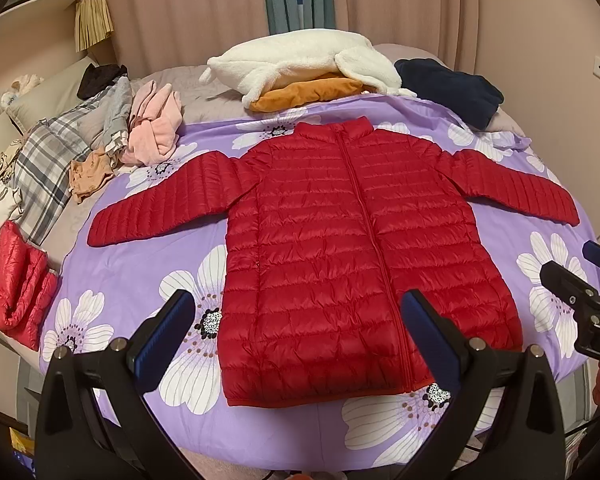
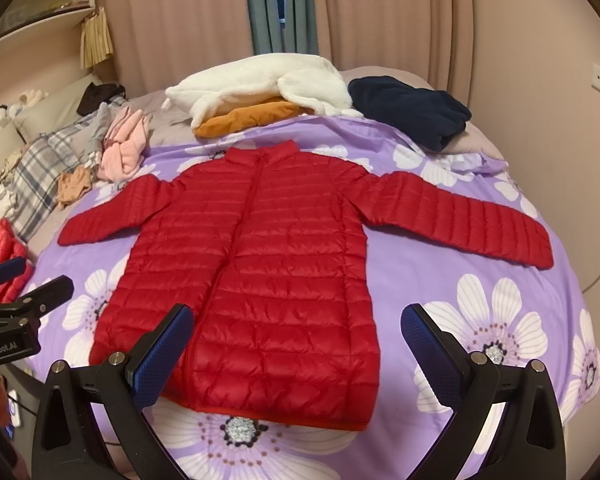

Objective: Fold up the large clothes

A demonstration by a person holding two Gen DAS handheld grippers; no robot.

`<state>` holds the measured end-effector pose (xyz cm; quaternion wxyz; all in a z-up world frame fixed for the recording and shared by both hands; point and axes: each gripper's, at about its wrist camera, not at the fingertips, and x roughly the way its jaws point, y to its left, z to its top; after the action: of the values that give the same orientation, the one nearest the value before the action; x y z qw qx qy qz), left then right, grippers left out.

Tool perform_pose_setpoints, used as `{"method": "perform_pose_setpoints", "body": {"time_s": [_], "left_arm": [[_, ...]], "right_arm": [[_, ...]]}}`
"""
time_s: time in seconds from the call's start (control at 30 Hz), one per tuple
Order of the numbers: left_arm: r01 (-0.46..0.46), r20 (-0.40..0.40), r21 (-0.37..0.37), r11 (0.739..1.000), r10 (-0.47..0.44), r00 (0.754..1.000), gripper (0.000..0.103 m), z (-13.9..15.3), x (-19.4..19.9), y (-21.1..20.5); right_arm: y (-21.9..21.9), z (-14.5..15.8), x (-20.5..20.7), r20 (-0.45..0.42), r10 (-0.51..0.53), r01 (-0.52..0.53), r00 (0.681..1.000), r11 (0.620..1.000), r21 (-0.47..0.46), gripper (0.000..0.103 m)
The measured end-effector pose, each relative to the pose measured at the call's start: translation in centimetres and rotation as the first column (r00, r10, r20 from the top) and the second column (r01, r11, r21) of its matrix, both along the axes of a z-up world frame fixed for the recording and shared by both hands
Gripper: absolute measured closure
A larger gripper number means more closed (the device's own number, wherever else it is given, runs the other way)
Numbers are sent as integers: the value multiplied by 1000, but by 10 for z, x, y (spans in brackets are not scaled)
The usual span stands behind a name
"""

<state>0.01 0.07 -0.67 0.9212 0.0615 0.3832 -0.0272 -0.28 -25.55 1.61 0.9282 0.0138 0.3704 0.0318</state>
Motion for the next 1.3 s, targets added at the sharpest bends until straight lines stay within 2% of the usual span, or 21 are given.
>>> {"method": "perform_pose_setpoints", "body": {"time_s": [0.4,0.5,0.63,0.73,0.77,0.8,0.87,0.9,0.93,0.97,1.03,1.1,1.13,1.2,1.27,1.3], "left_arm": [[6,5,5,1000,-6,1000,0,-1,0,0],[12,-5,-12,1000,-12,1000,0,-2,1,-1],[25,-41,-115,993,-30,999,0,-13,12,5],[17,-81,-258,966,-39,996,0,-29,27,13],[25,-61,-318,948,-47,997,0,-31,29,13],[21,-57,-339,940,-43,997,0,-35,33,14],[21,-57,-416,909,-49,997,0,-41,37,20],[30,-44,-417,909,-53,998,0,-44,38,21],[42,-24,-457,888,-60,998,0,-44,38,23],[40,-32,-470,882,-62,998,0,-45,37,26],[57,-16,-527,848,-77,997,0,-41,37,28],[50,-50,-528,848,-89,995,0,-44,40,29],[58,-42,-534,844,-95,995,0,-41,41,27],[30,-100,-514,857,-94,991,0,-43,47,25],[9,-156,-530,848,-108,982,0,-47,54,23],[-33,-227,-533,846,-105,968,0,-54,57,27]], "right_arm": [[-2,0,0,-1,2,-2,1000,1000,4,1],[-1,0,0,-1,0,0,1000,1000,6,1],[-5,-3,2,-14,-8,8,1000,1000,26,1],[-16,-14,6,-21,-10,12,1000,997,72,1],[-22,-20,8,-23,-13,15,1000,995,96,1],[-27,-25,9,-32,-18,22,999,992,124,1],[-42,-37,12,-65,-19,34,998,973,227,1],[-50,-43,13,-96,-31,55,995,964,259,1],[-59,-50,13,-123,-49,83,991,954,289,1],[-69,-55,12,-138,-66,109,988,937,333,1],[-95,-67,11,-166,-123,180,978,905,385,1],[-118,-76,12,-160,-168,223,973,870,439,1],[-128,-81,13,-164,-186,241,969,861,448,1],[-153,-92,15,-179,-239,297,954,826,480,1],[-176,-104,19,-201,-266,332,943,794,508,1],[-186,-110,22,-188,-275,333,943,785,523,1]]}}
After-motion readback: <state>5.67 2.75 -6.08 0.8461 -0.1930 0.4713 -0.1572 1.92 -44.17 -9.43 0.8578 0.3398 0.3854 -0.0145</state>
